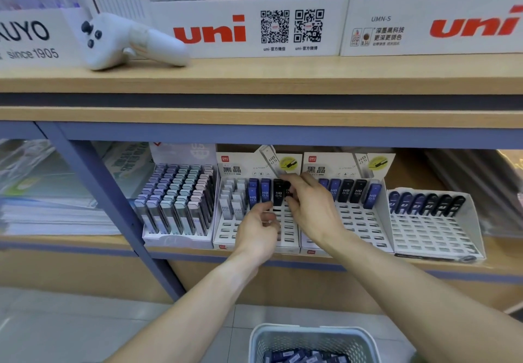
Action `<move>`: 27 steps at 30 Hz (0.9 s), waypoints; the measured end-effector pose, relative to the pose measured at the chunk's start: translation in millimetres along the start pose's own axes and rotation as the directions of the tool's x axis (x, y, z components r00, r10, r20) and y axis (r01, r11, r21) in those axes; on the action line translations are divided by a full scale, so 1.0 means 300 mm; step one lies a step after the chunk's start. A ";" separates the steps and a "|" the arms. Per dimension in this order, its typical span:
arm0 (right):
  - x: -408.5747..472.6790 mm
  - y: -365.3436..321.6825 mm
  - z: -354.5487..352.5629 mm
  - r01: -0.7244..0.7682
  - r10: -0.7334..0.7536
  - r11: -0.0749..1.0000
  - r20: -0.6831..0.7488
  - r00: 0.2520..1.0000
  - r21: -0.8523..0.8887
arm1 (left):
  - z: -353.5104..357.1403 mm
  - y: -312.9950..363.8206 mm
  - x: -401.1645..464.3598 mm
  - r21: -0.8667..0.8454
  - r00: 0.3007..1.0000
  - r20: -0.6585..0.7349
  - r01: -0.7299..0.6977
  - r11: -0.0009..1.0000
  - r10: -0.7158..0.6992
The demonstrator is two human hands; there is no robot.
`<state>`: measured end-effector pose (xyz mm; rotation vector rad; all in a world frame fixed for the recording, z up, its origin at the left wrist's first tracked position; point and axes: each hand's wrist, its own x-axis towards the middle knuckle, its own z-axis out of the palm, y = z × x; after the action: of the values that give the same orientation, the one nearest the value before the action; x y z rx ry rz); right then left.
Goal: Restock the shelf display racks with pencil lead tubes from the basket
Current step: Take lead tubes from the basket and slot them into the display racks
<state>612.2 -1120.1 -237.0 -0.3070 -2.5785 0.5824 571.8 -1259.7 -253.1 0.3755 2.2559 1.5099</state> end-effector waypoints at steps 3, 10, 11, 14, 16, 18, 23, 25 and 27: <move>-0.060 0.002 -0.048 0.027 -0.028 1.000 0.051 0.998 0.016 | -0.009 0.000 -0.023 0.023 0.999 0.023 -0.046 0.999 0.046; -0.300 0.008 -0.157 -0.015 0.008 1.000 0.277 0.961 0.023 | -0.004 -0.004 -0.154 0.254 0.975 0.145 -0.200 0.946 0.167; -0.347 0.015 -0.168 -0.031 0.019 0.999 0.324 0.946 0.033 | -0.002 -0.012 -0.183 0.288 0.966 0.176 -0.233 0.929 0.188; -0.512 0.061 -0.173 -0.091 0.061 0.995 0.499 0.865 0.036 | 0.025 -0.072 -0.279 0.375 0.938 0.292 -0.292 0.880 0.187; -0.628 0.102 -0.152 -0.119 0.098 0.993 0.595 0.797 -0.004 | 0.053 -0.151 -0.328 0.449 0.908 0.400 -0.311 0.838 0.123; -0.744 0.144 -0.106 -0.156 0.154 0.986 0.683 0.714 -0.059 | 0.082 -0.251 -0.358 0.538 0.864 0.503 -0.337 0.772 0.027; -0.931 0.237 0.083 -0.239 0.270 0.956 0.820 0.504 -0.167 | 0.136 -0.503 -0.356 0.725 0.762 0.602 -0.397 0.563 -0.238; -0.950 0.266 0.160 -0.285 0.310 0.940 0.822 0.478 -0.189 | 0.167 -0.587 -0.348 0.758 0.768 0.571 -0.356 0.546 -0.292; -0.953 0.292 0.234 -0.316 0.344 0.926 0.812 0.472 -0.208 | 0.210 -0.656 -0.339 0.776 0.785 0.535 -0.309 0.550 -0.313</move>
<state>833.4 -1156.2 -447.1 -0.6968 -3.5064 1.0402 690.9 -1327.1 -438.2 0.9783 2.1869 0.0370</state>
